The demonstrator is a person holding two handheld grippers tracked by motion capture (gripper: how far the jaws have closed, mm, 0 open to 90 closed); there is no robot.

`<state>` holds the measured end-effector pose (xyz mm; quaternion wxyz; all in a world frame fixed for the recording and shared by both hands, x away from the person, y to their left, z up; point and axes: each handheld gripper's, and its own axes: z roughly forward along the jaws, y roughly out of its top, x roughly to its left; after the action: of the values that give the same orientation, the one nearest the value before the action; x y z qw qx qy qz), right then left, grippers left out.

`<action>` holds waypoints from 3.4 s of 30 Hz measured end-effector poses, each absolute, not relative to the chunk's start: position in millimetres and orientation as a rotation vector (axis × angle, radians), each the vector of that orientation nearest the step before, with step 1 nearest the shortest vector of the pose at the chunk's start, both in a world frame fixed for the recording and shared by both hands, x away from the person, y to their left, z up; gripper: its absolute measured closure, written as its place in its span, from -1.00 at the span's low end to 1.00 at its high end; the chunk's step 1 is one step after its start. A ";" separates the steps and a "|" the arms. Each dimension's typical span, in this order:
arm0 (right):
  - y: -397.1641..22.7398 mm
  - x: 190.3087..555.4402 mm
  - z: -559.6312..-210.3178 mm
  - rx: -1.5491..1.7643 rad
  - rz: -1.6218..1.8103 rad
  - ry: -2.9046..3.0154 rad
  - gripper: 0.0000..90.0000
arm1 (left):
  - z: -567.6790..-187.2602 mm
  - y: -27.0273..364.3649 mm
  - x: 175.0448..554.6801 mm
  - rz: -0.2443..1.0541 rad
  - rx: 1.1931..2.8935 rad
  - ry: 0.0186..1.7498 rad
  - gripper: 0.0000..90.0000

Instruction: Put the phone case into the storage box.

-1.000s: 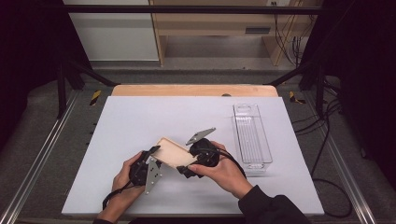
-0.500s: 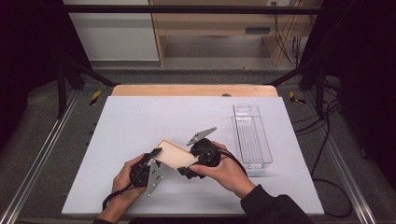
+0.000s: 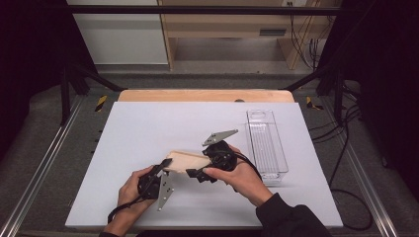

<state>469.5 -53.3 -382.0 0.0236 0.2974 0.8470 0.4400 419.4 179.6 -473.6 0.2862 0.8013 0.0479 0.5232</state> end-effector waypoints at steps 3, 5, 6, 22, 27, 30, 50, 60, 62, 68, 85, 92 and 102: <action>-54.0 471.5 -377.7 0.912 1.467 2.550 -0.78 | -469.6 181.5 418.7 1.403 2.128 0.150 0.77; -54.8 472.4 -376.0 0.920 1.522 2.502 -0.80 | -467.5 183.3 418.6 1.399 2.121 0.172 0.77; -55.5 472.8 -375.3 0.929 1.550 2.488 -0.82 | -466.8 185.2 419.5 1.382 2.100 0.200 0.77; -74.5 454.2 -366.8 0.885 1.712 2.168 -0.91 | -458.0 207.6 425.3 1.189 2.014 0.519 0.77; -75.0 444.9 -373.2 0.932 1.715 2.082 -0.91 | -451.3 217.6 422.7 0.964 1.901 0.682 0.77; -74.2 443.1 -375.2 0.954 1.718 2.053 -0.92 | -450.2 220.5 421.5 0.885 1.864 0.721 0.77; -44.7 431.9 -386.0 0.984 1.658 2.008 -0.93 | -451.4 208.6 416.2 0.429 1.719 0.783 0.77; -32.8 436.8 -379.1 0.986 1.687 1.985 -0.93 | -454.2 198.7 414.0 0.320 1.698 0.764 0.77; -30.8 437.6 -376.2 0.983 1.695 1.980 -0.93 | -454.4 197.7 413.8 0.316 1.700 0.760 0.77; -24.1 440.5 -370.2 0.972 1.719 1.981 -0.94 | -454.6 194.4 412.5 0.312 1.709 0.745 0.77; -14.3 447.4 -368.8 0.998 1.752 1.945 -0.93 | -455.4 185.0 408.8 0.300 1.736 0.711 0.77; -12.8 447.7 -370.8 1.019 1.752 1.931 -0.91 | -456.2 185.3 409.1 0.298 1.729 0.718 0.77; -7.9 446.3 -375.0 1.020 1.733 1.952 -0.83 | -456.0 186.8 409.4 0.312 1.728 0.730 0.77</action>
<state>446.3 -7.9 -375.0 0.1689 0.3586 0.6864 0.6096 409.4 186.8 -456.0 0.5811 0.7394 0.3126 0.1337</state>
